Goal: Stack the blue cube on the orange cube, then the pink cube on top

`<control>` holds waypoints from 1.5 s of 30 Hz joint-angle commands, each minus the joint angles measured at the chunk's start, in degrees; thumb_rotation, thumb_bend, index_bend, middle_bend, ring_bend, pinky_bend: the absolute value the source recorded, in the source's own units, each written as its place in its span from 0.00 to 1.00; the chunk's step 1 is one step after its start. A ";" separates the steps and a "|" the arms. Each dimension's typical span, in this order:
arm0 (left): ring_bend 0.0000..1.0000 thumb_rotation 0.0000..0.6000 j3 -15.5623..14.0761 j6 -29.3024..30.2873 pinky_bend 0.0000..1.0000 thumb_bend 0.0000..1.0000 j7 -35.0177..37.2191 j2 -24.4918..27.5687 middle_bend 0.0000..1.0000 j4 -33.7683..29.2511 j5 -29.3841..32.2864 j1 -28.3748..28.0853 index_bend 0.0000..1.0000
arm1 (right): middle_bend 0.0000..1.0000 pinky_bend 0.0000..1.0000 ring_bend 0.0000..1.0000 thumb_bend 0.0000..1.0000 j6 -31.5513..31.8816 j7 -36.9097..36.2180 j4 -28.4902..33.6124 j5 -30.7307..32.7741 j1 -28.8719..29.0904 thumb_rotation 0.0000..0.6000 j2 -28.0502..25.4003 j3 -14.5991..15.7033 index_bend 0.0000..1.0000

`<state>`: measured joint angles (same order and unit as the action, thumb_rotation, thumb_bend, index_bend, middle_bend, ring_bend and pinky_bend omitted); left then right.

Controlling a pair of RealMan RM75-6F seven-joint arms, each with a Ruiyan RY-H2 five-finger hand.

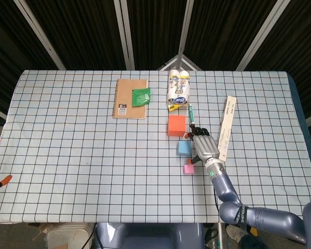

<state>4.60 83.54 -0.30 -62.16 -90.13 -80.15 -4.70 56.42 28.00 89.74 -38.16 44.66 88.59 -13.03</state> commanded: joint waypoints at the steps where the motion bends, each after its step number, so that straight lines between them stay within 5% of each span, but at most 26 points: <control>1: 0.00 1.00 0.01 0.03 0.00 0.11 -0.24 -0.07 0.00 -0.09 0.05 -0.01 0.05 | 0.00 0.00 0.02 0.17 -0.40 -0.73 -0.67 -0.43 0.00 1.00 0.20 0.09 0.29; 17: 0.00 1.00 0.29 0.03 0.00 0.11 -0.85 -0.20 0.00 -0.15 0.77 0.03 0.05 | 0.00 0.00 0.02 0.21 -2.76 -3.50 -5.23 -1.40 0.69 1.00 2.05 0.31 0.36; 29: 0.00 1.00 0.48 -0.15 0.00 0.11 -1.17 -0.31 0.00 -0.16 1.31 -0.03 0.05 | 0.00 0.00 0.04 0.34 -3.27 -5.35 -7.49 -2.58 1.01 1.00 3.15 -0.27 0.44; 45: 0.00 1.00 0.40 -0.44 0.00 0.11 -0.59 -0.09 0.00 -0.13 1.18 -0.11 0.05 | 0.00 0.00 0.05 0.41 -0.01 -5.33 -3.22 -4.40 -0.45 1.00 0.24 -0.43 0.50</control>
<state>5.03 83.10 -0.91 -62.27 -90.26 -78.95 -4.81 55.37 22.01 84.88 -42.56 44.64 90.13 -13.37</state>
